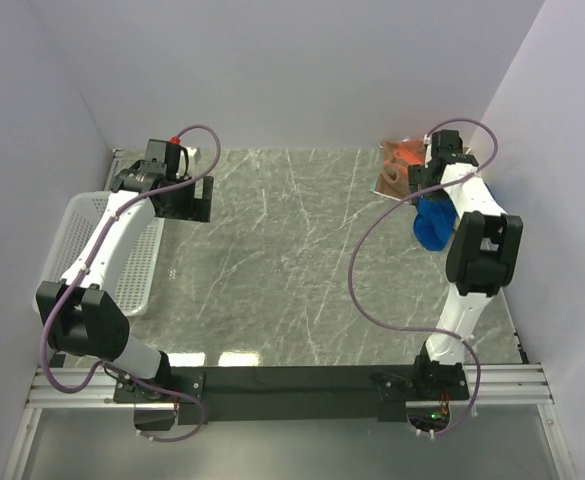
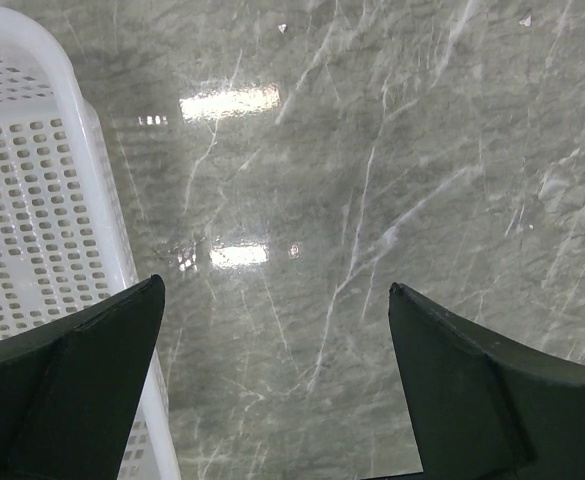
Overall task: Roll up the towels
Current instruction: Grab a towel with the right arm
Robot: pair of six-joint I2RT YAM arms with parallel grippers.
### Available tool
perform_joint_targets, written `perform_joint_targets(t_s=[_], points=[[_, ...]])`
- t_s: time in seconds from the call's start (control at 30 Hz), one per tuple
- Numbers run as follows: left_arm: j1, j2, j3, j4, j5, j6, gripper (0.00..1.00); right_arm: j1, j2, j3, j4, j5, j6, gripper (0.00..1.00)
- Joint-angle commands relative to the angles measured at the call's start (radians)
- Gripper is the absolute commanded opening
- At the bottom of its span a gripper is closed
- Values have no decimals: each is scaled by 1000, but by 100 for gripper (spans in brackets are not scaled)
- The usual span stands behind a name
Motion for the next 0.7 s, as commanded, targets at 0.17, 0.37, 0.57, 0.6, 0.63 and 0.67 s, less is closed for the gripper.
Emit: perform_joint_targets(t_s=[0.17, 0.37, 0.57, 0.6, 0.63, 0.67], points=[[-3, -7, 2, -3, -38, -22, 100, -23, 165, 132, 89, 155, 7, 91], [-3, 7, 9, -5, -38, -34, 99, -66, 253, 204, 61, 195, 4, 59], [-3, 15, 28, -6, -45, -39, 99, -134, 202, 222, 3, 79, 3, 24], [-3, 15, 28, -3, -45, -40, 99, -137, 182, 221, -5, 57, -3, 23], [-3, 18, 31, -6, -42, -40, 99, -138, 143, 221, -8, 43, -16, 15], [-3, 18, 32, -6, -39, -40, 99, -140, 123, 235, -15, 34, -20, 0]])
